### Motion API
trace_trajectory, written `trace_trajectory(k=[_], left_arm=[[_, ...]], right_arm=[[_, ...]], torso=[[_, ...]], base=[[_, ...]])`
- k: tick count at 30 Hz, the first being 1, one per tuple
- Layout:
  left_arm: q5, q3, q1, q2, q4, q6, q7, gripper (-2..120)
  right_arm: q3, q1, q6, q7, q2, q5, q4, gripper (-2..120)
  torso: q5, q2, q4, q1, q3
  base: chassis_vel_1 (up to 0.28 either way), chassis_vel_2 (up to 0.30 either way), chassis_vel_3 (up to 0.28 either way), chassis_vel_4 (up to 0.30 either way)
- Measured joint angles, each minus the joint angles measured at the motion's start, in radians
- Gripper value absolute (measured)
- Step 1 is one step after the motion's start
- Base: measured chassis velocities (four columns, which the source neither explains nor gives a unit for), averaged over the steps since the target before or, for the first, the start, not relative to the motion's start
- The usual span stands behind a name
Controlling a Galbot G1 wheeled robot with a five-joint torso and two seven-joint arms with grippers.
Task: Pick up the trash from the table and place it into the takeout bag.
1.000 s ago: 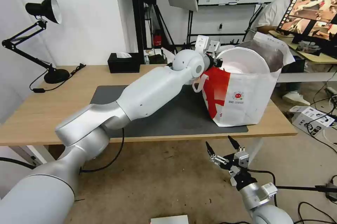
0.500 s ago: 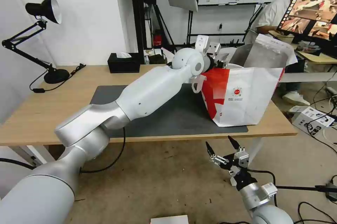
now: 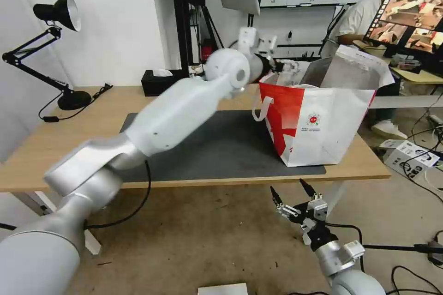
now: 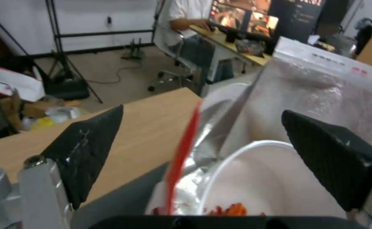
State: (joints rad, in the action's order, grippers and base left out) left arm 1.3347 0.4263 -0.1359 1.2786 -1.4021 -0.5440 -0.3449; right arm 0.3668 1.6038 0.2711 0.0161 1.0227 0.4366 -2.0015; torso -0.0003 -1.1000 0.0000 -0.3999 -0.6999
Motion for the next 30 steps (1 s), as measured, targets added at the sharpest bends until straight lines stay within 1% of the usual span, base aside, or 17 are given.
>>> trace_trajectory(k=[1, 4, 5, 8, 9, 12, 13, 16, 17, 18, 19, 22, 23, 26, 27, 28, 30], left_arm=[[0.000, 0.000, 0.000, 0.000, 0.000, 0.000, 0.000, 100], [0.006, -0.021, 0.041, -0.095, -0.083, 0.041, -0.011, 100], [0.006, -0.021, 0.041, -0.095, -0.083, 0.041, -0.011, 100], [0.004, -0.054, 0.107, -0.193, -0.178, 0.068, -0.014, 100], [0.004, -0.054, 0.107, -0.193, -0.178, 0.068, -0.014, 100], [0.000, -0.104, 0.205, -0.294, -0.271, 0.073, -0.014, 100], [0.000, -0.104, 0.205, -0.294, -0.271, 0.073, -0.014, 100], [-0.012, -0.177, 0.319, -0.371, -0.338, 0.077, -0.015, 100], [-0.012, -0.177, 0.319, -0.371, -0.338, 0.077, -0.015, 100], [-0.017, -0.212, 0.369, -0.404, -0.370, 0.086, -0.015, 100], [-0.017, -0.212, 0.369, -0.404, -0.370, 0.086, -0.015, 100], [-0.024, -0.303, 0.498, -0.479, -0.447, 0.102, -0.013, 100], [-0.024, -0.303, 0.498, -0.479, -0.447, 0.102, -0.013, 100], [-0.043, -0.439, 0.667, -0.534, -0.515, 0.112, -0.004, 100], [-0.043, -0.439, 0.667, -0.534, -0.515, 0.112, -0.004, 100], [-0.051, -0.474, 0.715, -0.544, -0.533, 0.118, 0.001, 100], [-0.093, -0.566, 0.854, -0.568, -0.576, 0.153, 0.017, 100]], right_arm=[[0.000, 0.000, 0.000, 0.000, 0.000, 0.000, 0.000, 100], [0.000, 0.000, 0.000, 0.000, 0.000, 0.000, 0.000, 100], [0.000, 0.000, 0.000, 0.000, 0.000, 0.000, 0.000, 100], [0.000, 0.000, 0.000, 0.000, 0.000, 0.000, 0.000, 100], [0.000, 0.000, 0.000, 0.000, 0.000, 0.000, 0.000, 100], [0.000, 0.000, 0.000, 0.000, 0.000, 0.000, 0.000, 100], [0.000, 0.000, 0.000, 0.000, 0.000, 0.000, 0.000, 100], [0.000, 0.000, 0.000, 0.000, 0.000, 0.000, 0.000, 100], [0.000, 0.000, 0.000, 0.000, 0.000, 0.000, 0.000, 100], [0.000, 0.000, 0.000, 0.000, 0.000, 0.000, 0.000, 100], [0.000, 0.000, 0.000, 0.000, 0.000, 0.000, 0.000, 100], [0.000, 0.000, 0.000, 0.000, 0.000, 0.000, 0.000, 100], [0.000, 0.000, 0.000, 0.000, 0.000, 0.000, 0.000, 100], [0.000, 0.000, 0.000, 0.000, 0.000, 0.000, 0.000, 100], [0.000, 0.000, 0.000, 0.000, 0.000, 0.000, 0.000, 100], [0.000, 0.000, 0.000, 0.000, 0.000, 0.000, 0.000, 100], [0.000, 0.000, 0.000, 0.000, 0.000, 0.000, 0.000, 100]], torso=[[0.0000, 0.000, 0.0000, 0.000, 0.000], [-0.0001, 0.000, 0.0001, 0.000, 0.000], [-0.0001, 0.000, 0.0001, 0.000, 0.000], [-0.0002, 0.000, -0.0001, 0.000, 0.000], [-0.0002, 0.000, -0.0001, 0.000, 0.000], [-0.0002, 0.000, 0.0000, 0.000, 0.000], [-0.0002, 0.000, 0.0000, 0.000, 0.000], [-0.0005, 0.000, 0.0004, 0.000, 0.000], [-0.0005, 0.000, 0.0004, 0.000, 0.000], [-0.0001, 0.000, 0.0001, 0.000, 0.000], [-0.0001, 0.000, 0.0001, 0.000, 0.000], [0.0001, 0.000, -0.0002, 0.000, 0.000], [0.0001, 0.000, -0.0002, 0.000, 0.000], [0.0000, 0.000, 0.0000, 0.000, 0.000], [0.0000, 0.000, 0.0000, 0.000, 0.000], [0.0003, 0.000, 0.0000, 0.000, 0.000], [-0.0002, 0.000, 0.0001, 0.000, 0.000]], base=[[0.000, 0.000, 0.000, 0.000], [0.000, 0.000, 0.000, 0.000], [0.000, 0.000, 0.000, 0.000], [0.000, 0.000, 0.000, 0.000], [0.000, 0.000, 0.000, 0.000], [0.000, 0.000, 0.000, 0.000], [0.000, 0.000, 0.000, 0.000], [0.000, 0.000, 0.000, 0.000], [0.000, 0.000, 0.000, 0.000], [0.000, 0.000, 0.000, 0.000], [0.000, 0.000, 0.000, 0.000], [0.000, 0.000, 0.000, 0.000], [0.000, 0.000, 0.000, 0.000], [0.000, 0.000, 0.000, 0.000], [0.000, 0.000, 0.000, 0.000], [0.000, 0.000, 0.000, 0.000], [0.000, 0.000, 0.000, 0.000]])
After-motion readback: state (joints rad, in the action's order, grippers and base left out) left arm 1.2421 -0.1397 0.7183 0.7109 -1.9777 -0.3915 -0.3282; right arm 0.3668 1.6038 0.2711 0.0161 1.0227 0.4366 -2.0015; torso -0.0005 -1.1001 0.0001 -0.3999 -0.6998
